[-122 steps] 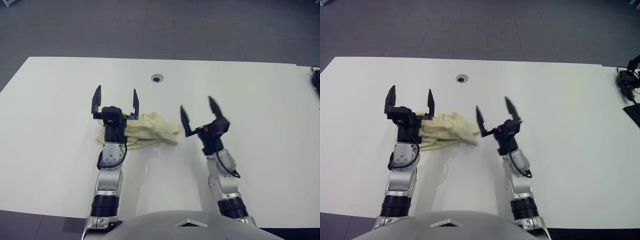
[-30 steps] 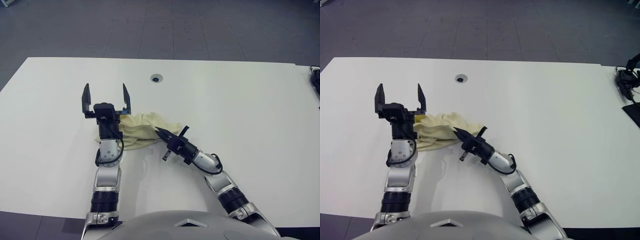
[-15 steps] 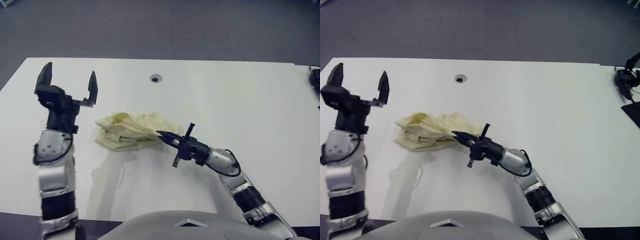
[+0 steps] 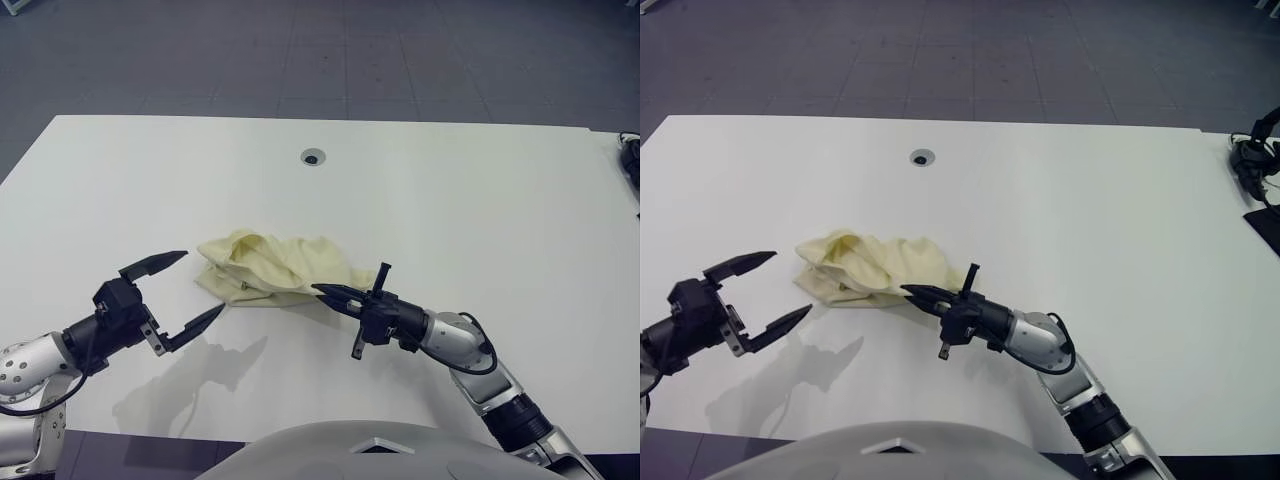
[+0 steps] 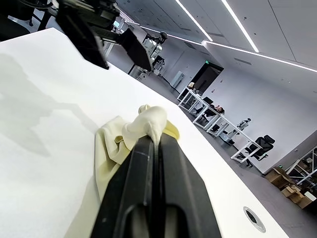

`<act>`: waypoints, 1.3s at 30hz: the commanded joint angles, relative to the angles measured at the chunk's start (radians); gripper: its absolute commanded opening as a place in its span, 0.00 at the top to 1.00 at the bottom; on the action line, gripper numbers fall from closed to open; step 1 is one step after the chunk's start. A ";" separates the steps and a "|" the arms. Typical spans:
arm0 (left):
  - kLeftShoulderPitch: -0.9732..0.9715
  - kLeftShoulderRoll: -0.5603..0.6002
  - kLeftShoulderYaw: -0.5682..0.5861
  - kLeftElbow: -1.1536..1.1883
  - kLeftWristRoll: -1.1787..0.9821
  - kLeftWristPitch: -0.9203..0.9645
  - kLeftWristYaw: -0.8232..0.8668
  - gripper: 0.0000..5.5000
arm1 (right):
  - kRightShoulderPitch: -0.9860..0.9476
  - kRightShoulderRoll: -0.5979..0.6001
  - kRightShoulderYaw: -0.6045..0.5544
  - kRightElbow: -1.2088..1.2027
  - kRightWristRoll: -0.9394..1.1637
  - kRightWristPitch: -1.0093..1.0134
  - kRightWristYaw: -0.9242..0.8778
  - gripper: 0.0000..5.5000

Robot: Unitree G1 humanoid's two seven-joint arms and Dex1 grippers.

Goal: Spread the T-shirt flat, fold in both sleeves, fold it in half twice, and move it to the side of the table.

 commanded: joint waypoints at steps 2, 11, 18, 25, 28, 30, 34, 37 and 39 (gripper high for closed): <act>-0.147 0.074 -0.072 0.153 0.251 -0.117 0.061 0.02 | 0.002 -0.004 -0.014 0.012 -0.007 0.000 -0.007 0.99; -0.338 0.066 -0.202 0.265 0.351 -0.193 0.110 0.02 | 0.017 -0.003 -0.017 0.036 -0.024 -0.013 -0.023 0.99; -0.423 0.050 -0.267 0.313 0.376 -0.193 0.146 0.18 | 0.025 0.002 -0.018 0.055 -0.037 -0.016 -0.034 1.00; -0.427 0.058 -0.282 0.320 0.364 -0.192 0.149 0.39 | 0.029 0.008 -0.012 0.074 -0.049 -0.024 -0.048 1.00; -0.419 0.065 -0.294 0.325 0.373 -0.200 0.138 0.48 | 0.033 0.011 -0.013 0.076 -0.053 -0.026 -0.055 1.00; -0.412 0.067 -0.301 0.330 0.376 -0.204 0.134 0.54 | 0.035 0.013 -0.014 0.077 -0.056 -0.027 -0.060 1.00; -0.389 0.063 -0.320 0.328 0.388 -0.215 0.141 0.66 | 0.036 0.015 -0.014 0.080 -0.060 -0.030 -0.063 1.00; -0.377 0.063 -0.334 0.326 0.391 -0.222 0.140 0.76 | 0.037 0.017 -0.015 0.083 -0.064 -0.031 -0.065 1.00; -0.374 0.063 -0.338 0.326 0.392 -0.226 0.142 0.82 | 0.035 0.017 -0.015 0.085 -0.065 -0.032 -0.066 1.00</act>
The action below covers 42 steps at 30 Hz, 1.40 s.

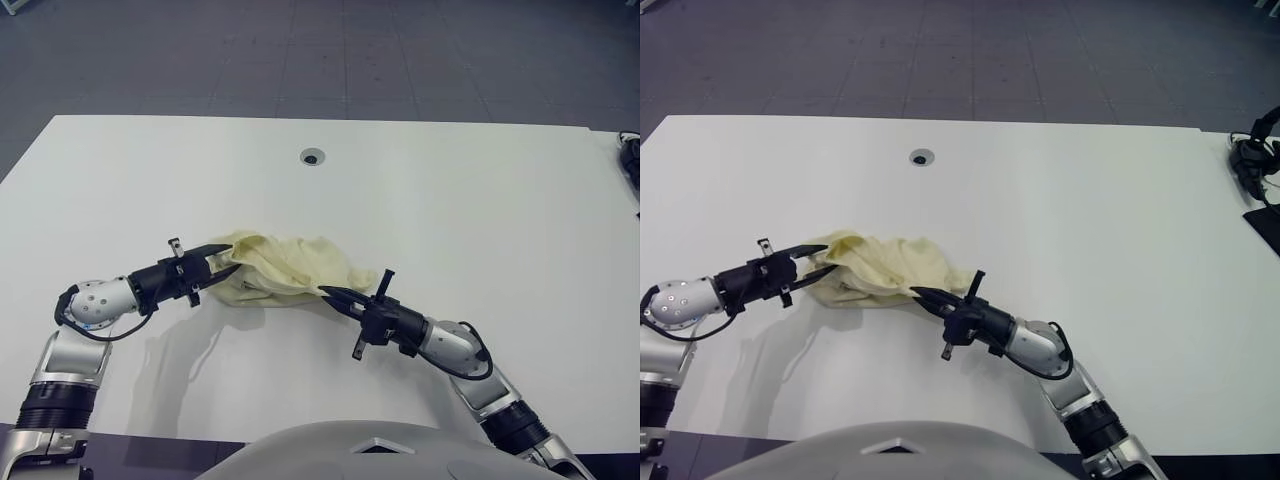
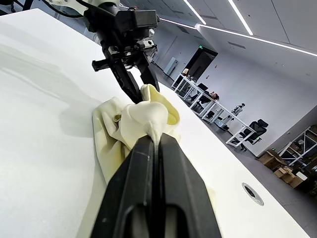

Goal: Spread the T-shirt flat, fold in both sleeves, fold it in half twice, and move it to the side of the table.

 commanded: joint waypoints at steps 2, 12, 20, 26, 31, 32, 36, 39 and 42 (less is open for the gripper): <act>0.011 0.008 -0.018 -0.002 0.011 -0.015 0.002 0.88 | -0.002 0.001 -0.003 0.007 -0.011 -0.002 -0.007 1.00; 0.009 0.029 0.031 -0.033 -0.071 -0.004 -0.018 1.00 | -0.029 0.010 -0.010 0.040 -0.026 -0.010 -0.027 1.00; -0.154 0.036 0.038 -0.134 -0.082 0.065 0.008 1.00 | -0.186 0.006 -0.205 0.103 0.058 0.014 -0.119 1.00; -0.608 -0.040 -0.078 -0.027 0.096 0.157 0.111 1.00 | -0.494 -0.081 -0.425 0.237 0.130 0.073 -0.175 1.00; -0.970 -0.088 -0.166 0.294 0.322 0.110 0.289 1.00 | -0.818 -0.166 -0.475 0.537 0.087 0.035 -0.183 1.00; -1.031 -0.095 -0.181 0.360 0.367 0.092 0.339 1.00 | -0.877 -0.179 -0.475 0.602 0.069 0.015 -0.195 1.00; -1.228 -0.130 -0.217 0.595 0.476 0.025 0.524 1.00 | -1.048 -0.220 -0.477 0.790 0.017 -0.052 -0.241 1.00; -1.268 -0.134 -0.229 0.656 0.500 -0.027 0.581 1.00 | -1.101 -0.252 -0.479 0.847 -0.010 -0.103 -0.266 1.00; -1.269 -0.103 -0.234 0.661 0.545 -0.068 0.652 1.00 | -1.131 -0.277 -0.489 0.880 -0.026 -0.135 -0.294 1.00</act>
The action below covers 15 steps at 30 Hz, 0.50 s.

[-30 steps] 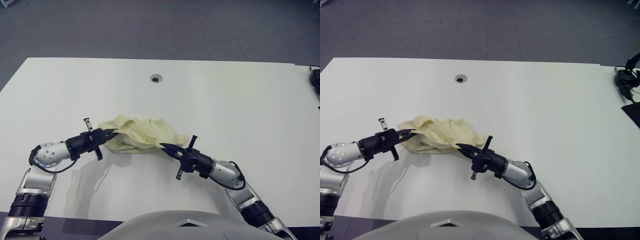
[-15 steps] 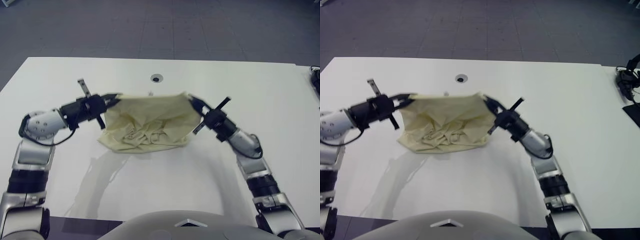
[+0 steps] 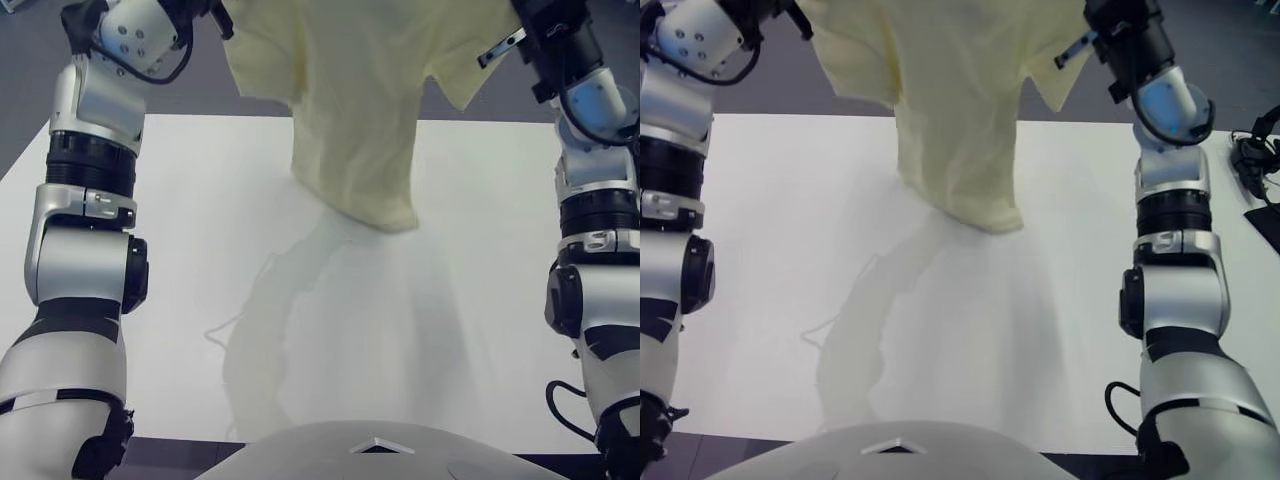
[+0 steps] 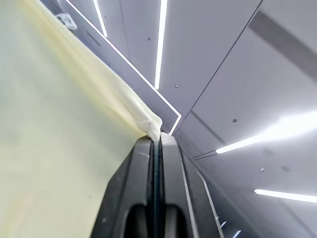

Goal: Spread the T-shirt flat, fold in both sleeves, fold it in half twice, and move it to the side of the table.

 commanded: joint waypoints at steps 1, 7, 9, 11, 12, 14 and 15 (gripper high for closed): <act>0.003 0.064 0.000 0.016 0.061 -0.038 0.076 1.00 | -0.033 -0.067 -0.035 0.047 -0.009 -0.018 -0.051 1.00; 0.423 0.161 -0.037 -0.402 -0.040 -0.142 -0.142 1.00 | 0.237 -0.035 0.023 -0.191 0.035 -0.035 0.057 1.00; 0.683 0.210 -0.058 -0.610 -0.095 -0.131 -0.220 1.00 | 0.443 -0.029 0.077 -0.360 0.085 -0.008 0.138 1.00; 0.929 0.260 -0.085 -0.779 -0.096 -0.132 -0.261 1.00 | 0.665 -0.046 0.143 -0.523 0.148 0.027 0.223 1.00; 1.051 0.285 -0.095 -0.861 -0.096 -0.134 -0.274 1.00 | 0.778 -0.071 0.178 -0.598 0.174 0.038 0.266 1.00; 1.238 0.313 -0.083 -1.002 -0.108 -0.110 -0.293 1.00 | 0.933 -0.140 0.222 -0.729 0.238 0.070 0.356 1.00; 1.311 0.324 -0.064 -1.061 -0.095 -0.107 -0.296 1.00 | 0.987 -0.181 0.227 -0.798 0.293 0.104 0.405 1.00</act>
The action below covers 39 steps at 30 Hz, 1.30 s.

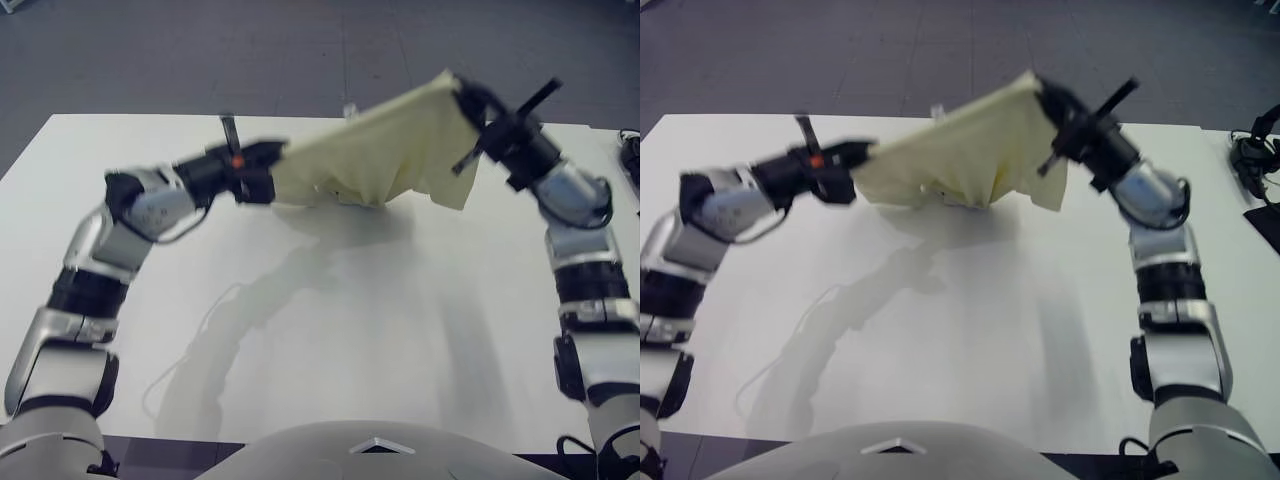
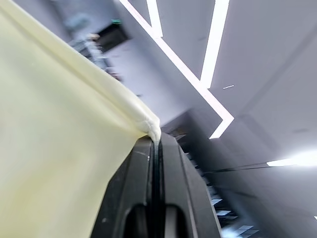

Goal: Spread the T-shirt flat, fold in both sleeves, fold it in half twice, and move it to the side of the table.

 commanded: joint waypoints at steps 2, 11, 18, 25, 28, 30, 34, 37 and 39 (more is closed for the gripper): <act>0.529 0.138 0.068 -0.467 0.026 0.043 -0.090 1.00 | 0.455 -0.234 0.101 -0.485 0.315 0.198 0.312 1.00; 0.804 0.212 0.088 -0.721 0.069 0.136 -0.268 1.00 | 0.775 -0.448 0.173 -0.845 0.478 0.467 0.558 1.00; 0.894 0.220 0.052 -0.705 0.126 0.175 -0.329 1.00 | 0.811 -0.470 0.214 -0.835 0.382 0.586 0.645 0.88; 0.938 0.238 0.093 -0.701 0.111 0.226 -0.356 0.87 | 0.846 -0.465 0.156 -0.866 0.492 0.669 0.681 0.69; 0.972 0.258 0.125 -0.767 -0.056 0.317 -0.419 0.79 | 0.875 -0.461 0.084 -0.892 0.612 0.706 0.704 0.61; 0.975 0.266 0.149 -0.790 -0.162 0.356 -0.449 0.73 | 0.870 -0.452 0.035 -0.900 0.692 0.741 0.716 0.55; 0.985 0.276 0.219 -0.793 -0.433 0.407 -0.515 0.62 | 0.855 -0.422 -0.035 -0.893 0.780 0.787 0.728 0.44; 0.992 0.297 0.259 -0.739 -0.491 0.397 -0.557 0.52 | 0.814 -0.372 -0.066 -0.867 0.781 0.804 0.697 0.34; 0.926 0.267 0.287 -0.704 -0.584 0.423 -0.555 0.46 | 0.760 -0.322 -0.067 -0.835 0.723 0.799 0.636 0.29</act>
